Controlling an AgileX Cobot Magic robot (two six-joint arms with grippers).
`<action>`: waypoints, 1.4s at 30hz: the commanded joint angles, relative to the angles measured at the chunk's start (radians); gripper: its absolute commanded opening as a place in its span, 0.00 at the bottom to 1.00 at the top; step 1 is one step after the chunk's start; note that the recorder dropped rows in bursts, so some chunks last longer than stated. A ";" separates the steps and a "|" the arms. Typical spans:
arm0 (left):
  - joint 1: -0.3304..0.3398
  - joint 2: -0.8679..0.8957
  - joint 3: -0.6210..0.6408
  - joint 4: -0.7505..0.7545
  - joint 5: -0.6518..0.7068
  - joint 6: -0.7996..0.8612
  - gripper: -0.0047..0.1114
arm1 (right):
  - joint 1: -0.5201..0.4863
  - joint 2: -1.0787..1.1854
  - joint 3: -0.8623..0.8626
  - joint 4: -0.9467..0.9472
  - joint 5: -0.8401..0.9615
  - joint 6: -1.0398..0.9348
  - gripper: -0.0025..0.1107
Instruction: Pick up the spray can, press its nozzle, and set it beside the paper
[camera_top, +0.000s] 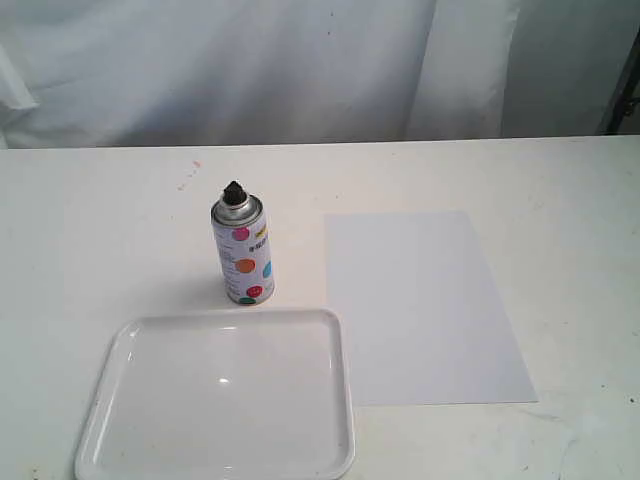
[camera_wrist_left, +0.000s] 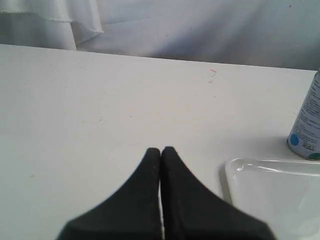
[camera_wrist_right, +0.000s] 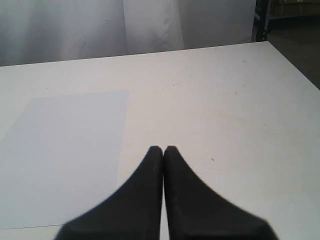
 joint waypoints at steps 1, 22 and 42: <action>0.003 -0.003 0.005 0.002 -0.081 -0.007 0.04 | 0.001 -0.007 0.004 0.002 -0.006 0.001 0.02; 0.003 -0.003 0.005 0.012 -0.519 -0.011 0.04 | 0.001 -0.007 0.004 0.002 -0.006 0.001 0.02; 0.003 0.606 -0.670 0.144 -0.613 -0.003 0.04 | 0.001 -0.007 0.004 0.002 -0.006 0.001 0.02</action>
